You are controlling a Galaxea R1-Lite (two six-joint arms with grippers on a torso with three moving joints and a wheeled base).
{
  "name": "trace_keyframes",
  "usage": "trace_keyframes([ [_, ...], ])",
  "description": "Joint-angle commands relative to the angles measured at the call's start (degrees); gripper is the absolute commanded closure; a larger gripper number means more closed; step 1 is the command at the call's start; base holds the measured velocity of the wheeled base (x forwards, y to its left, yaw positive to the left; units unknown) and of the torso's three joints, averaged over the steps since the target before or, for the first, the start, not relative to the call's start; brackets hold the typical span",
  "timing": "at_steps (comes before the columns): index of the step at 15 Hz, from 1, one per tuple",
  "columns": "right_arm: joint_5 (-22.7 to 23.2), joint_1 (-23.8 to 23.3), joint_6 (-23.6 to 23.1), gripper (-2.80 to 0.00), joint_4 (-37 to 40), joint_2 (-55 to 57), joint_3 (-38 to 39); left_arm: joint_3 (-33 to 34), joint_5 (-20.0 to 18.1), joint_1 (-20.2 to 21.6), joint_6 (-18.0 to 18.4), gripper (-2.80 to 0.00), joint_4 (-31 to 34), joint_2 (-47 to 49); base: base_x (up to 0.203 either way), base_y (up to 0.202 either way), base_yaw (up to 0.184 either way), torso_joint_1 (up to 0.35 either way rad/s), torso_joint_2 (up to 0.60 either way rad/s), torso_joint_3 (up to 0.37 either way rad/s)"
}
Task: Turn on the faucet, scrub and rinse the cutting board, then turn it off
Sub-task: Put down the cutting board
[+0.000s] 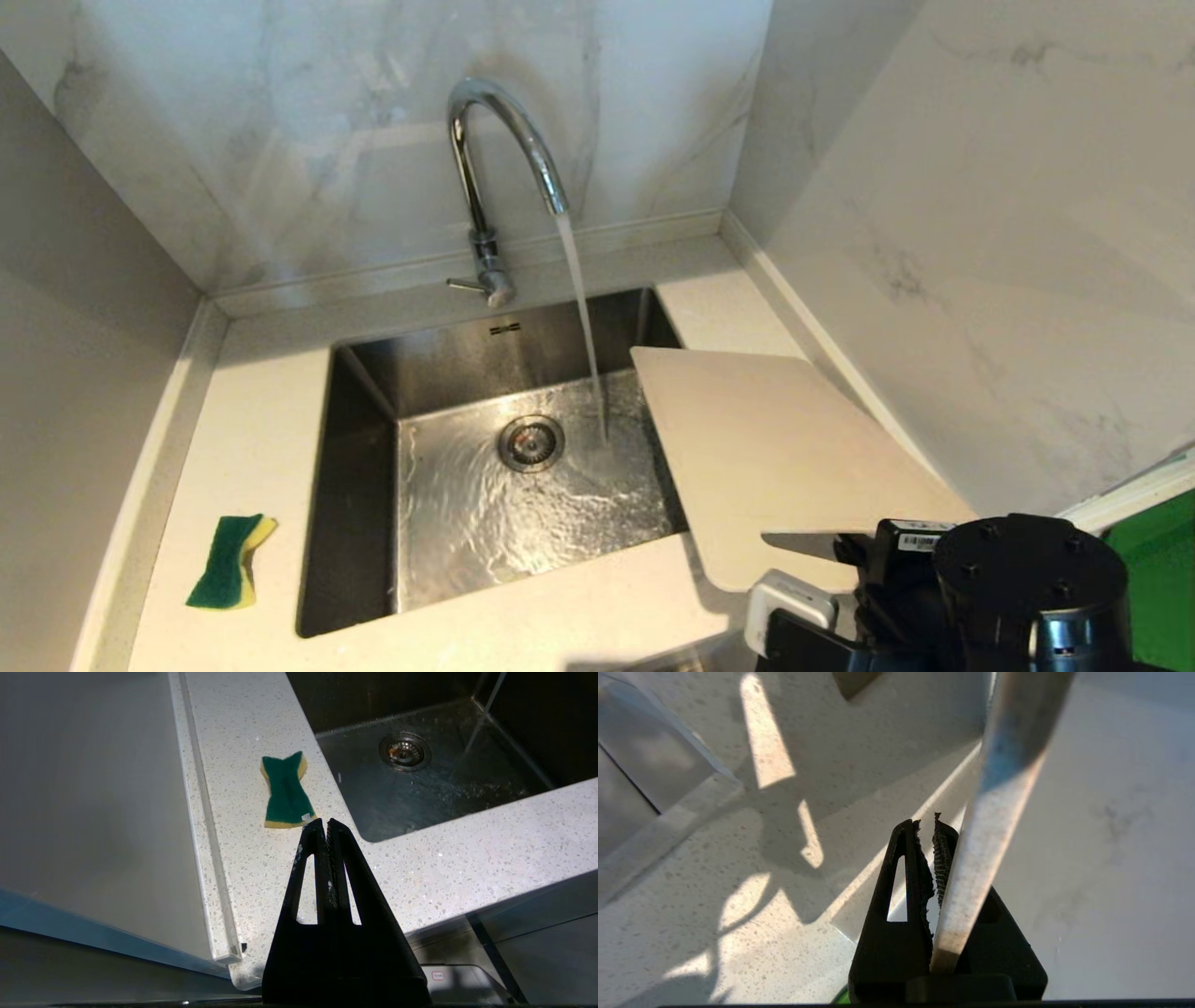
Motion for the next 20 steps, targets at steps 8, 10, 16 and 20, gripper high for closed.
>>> trace_keyframes([
  [8, 4.7, -2.4, 4.2, 0.00, 6.1, 2.0, 4.5, 0.0, 0.0, 0.1, 0.0, 0.00, 0.0, 0.0, 0.000, 0.000, 0.000, 0.000, 0.00, 0.000],
  [10, 8.7, -3.8, 4.9, 0.00, 6.2, 3.7, 4.5, 0.0, 0.0, 0.0, 0.0, 0.00, 0.0, 0.0, 0.000, 0.000, 0.000, 0.000, 0.00, 0.000],
  [16, 19.7, -6.2, 10.9, 0.00, 5.9, 11.7, 4.0, 0.0, 0.0, 0.1, 0.0, 0.00, 0.0, 0.0, 0.000, 0.000, 0.000, 0.000, 0.00, 0.000],
  [20, 25.5, -6.1, 11.2, 0.00, 5.9, 12.6, 6.2, 0.0, 0.0, 0.0, 0.0, 0.00, 0.0, 0.0, 0.000, 0.000, 0.000, 0.000, 0.00, 0.000],
])
